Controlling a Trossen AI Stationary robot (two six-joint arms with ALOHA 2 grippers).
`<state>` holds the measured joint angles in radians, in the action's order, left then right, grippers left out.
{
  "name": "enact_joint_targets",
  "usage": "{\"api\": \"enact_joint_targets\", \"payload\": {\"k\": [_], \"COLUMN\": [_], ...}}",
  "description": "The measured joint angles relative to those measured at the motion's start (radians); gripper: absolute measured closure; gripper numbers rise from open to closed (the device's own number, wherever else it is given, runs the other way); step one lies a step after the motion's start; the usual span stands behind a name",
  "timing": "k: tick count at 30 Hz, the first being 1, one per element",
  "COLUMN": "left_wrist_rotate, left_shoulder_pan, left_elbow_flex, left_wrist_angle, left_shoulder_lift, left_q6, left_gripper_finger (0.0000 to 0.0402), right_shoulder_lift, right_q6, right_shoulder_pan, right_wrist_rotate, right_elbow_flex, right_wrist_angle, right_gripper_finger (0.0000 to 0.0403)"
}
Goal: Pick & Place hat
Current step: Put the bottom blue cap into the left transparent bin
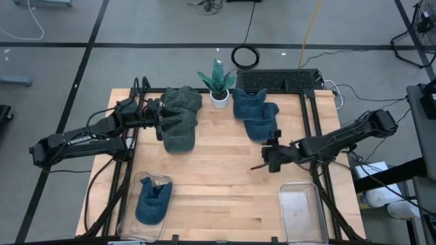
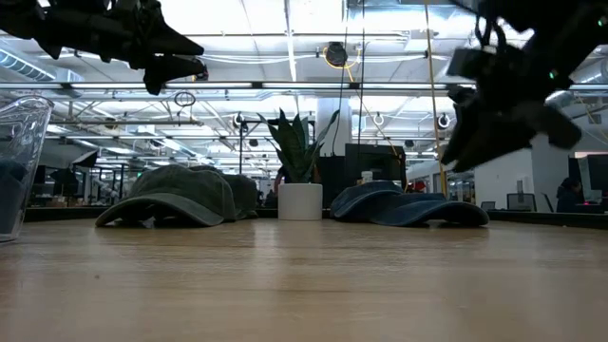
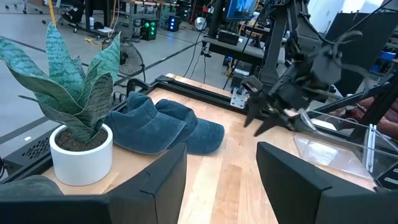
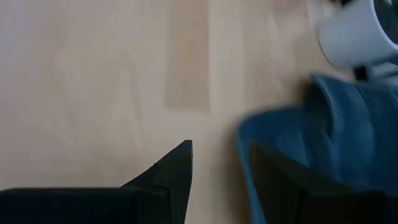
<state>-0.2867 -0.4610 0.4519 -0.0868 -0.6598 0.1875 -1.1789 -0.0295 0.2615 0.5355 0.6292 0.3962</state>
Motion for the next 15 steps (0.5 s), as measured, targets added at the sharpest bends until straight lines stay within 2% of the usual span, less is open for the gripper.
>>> {"api": "enact_joint_targets", "payload": {"k": [4,8,15], "left_wrist_rotate": [0.000,0.000,0.000], "left_shoulder_pan": [0.000,0.000,0.000], "left_elbow_flex": [0.000,0.000,0.000], "left_wrist_angle": [0.000,0.000,0.000], "left_shoulder_lift": [0.000,0.000,0.000], "left_q6": [0.000,0.000,0.000], "left_gripper_finger": [0.0197,0.0197,0.0197], "right_shoulder_lift": [-0.055,-0.103,-0.178], "right_q6": [-0.061,-0.098,-0.052], "right_shoulder_pan": [-0.001,-0.008,-0.085], "right_wrist_rotate": [0.087,0.169,0.111], "right_elbow_flex": [0.000,0.000,0.000], "right_wrist_angle": [0.057,0.042,0.038], "right_gripper_finger": [0.0256,0.0243,0.0168]}}
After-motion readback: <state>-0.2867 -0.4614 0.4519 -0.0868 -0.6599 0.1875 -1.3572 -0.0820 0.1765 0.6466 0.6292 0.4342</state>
